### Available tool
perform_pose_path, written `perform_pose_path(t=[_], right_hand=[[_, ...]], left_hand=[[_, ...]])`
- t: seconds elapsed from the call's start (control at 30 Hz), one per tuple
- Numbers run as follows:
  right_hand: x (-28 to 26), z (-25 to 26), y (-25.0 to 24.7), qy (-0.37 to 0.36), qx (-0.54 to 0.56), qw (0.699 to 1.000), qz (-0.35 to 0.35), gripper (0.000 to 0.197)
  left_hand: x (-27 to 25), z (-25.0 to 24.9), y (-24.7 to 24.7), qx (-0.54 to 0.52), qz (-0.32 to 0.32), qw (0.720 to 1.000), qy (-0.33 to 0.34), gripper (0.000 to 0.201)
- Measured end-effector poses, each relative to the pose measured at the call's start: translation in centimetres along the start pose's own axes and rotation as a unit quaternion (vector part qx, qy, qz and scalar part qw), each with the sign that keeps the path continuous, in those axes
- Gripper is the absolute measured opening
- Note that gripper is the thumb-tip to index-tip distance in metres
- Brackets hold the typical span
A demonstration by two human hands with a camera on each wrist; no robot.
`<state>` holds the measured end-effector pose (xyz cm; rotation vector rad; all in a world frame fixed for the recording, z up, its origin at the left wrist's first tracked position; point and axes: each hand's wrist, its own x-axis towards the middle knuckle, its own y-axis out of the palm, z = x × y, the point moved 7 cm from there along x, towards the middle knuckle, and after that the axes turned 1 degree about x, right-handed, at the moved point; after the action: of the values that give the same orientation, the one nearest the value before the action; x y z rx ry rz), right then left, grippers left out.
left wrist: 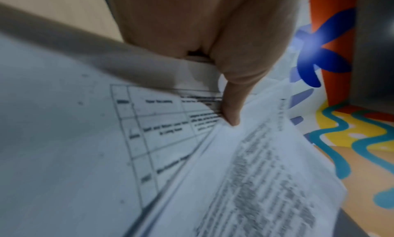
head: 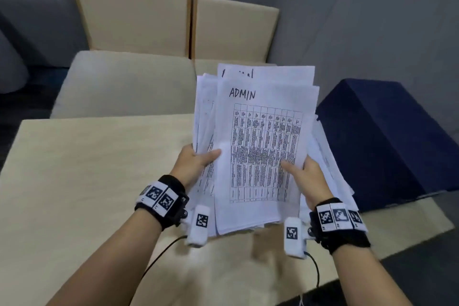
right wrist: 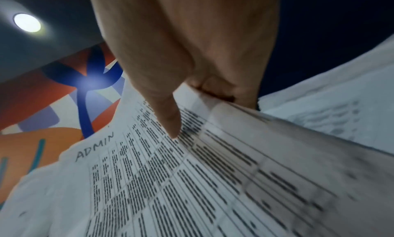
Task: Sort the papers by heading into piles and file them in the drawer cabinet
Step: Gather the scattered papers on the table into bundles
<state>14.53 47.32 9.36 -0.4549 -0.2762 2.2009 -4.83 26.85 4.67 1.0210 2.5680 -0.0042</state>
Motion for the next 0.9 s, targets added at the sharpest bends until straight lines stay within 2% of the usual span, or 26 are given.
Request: perform_pose_path(t=[0.03,0.13,0.2,0.23,0.27,0.33,0.4,0.43,0.5,0.57,0.7,0.77,0.9], right_hand=[[0.6,-1.0,-1.6,0.008,-0.031,0.999,-0.01,0.028],[3.1,-2.9,-6.8,0.003,-0.139,0.985,-0.101,0.02],[5.2,-4.3,-9.9,0.026,-0.196,0.968,-0.156,0.02],[6.4,-5.2,-11.0,0.037,-0.216,0.961,-0.167,0.02],[7.8,-6.0,-11.8,0.037,-0.233,0.958,-0.164,0.021],[10.2,-7.5,-12.0,-0.003,-0.276,0.955,-0.109,0.029],[11.6,-9.0,-11.4,-0.038,-0.36,0.932,-0.027,0.05],[12.1,-9.8,-11.4,-0.032,-0.398,0.917,-0.007,0.061],[12.5,-11.3,-11.8,0.005,-0.42,0.907,0.008,0.077],[12.7,-12.6,-11.8,0.031,-0.417,0.908,0.016,0.088],[13.7,-13.8,-11.8,0.073,-0.349,0.934,0.032,0.105],[14.5,-14.2,-12.3,0.114,-0.296,0.948,0.036,0.11],[15.7,-14.6,-12.5,0.151,-0.254,0.953,0.06,0.108]], left_hand=[[0.8,0.5,2.0,-0.002,0.005,1.0,-0.023,0.036],[3.2,1.7,7.9,0.013,-0.004,0.998,-0.066,0.016],[5.2,3.4,11.2,0.026,-0.029,0.996,-0.085,0.018],[6.2,4.5,12.6,0.036,-0.042,0.994,-0.098,0.028],[7.1,5.6,13.7,0.052,-0.059,0.991,-0.109,0.037],[8.2,7.4,15.2,0.103,-0.114,0.982,-0.112,0.046],[9.0,8.8,15.4,0.173,-0.19,0.96,-0.113,0.06],[9.0,9.5,15.5,0.186,-0.215,0.95,-0.127,0.07],[9.3,11.3,16.1,0.154,-0.22,0.948,-0.171,0.089],[9.5,12.3,17.3,0.076,-0.193,0.957,-0.201,0.1],[11.2,13.9,18.2,0.045,-0.166,0.958,-0.228,0.119],[11.5,13.7,18.4,0.054,-0.161,0.957,-0.236,0.119],[11.0,13.0,18.0,0.124,-0.162,0.948,-0.243,0.091]])
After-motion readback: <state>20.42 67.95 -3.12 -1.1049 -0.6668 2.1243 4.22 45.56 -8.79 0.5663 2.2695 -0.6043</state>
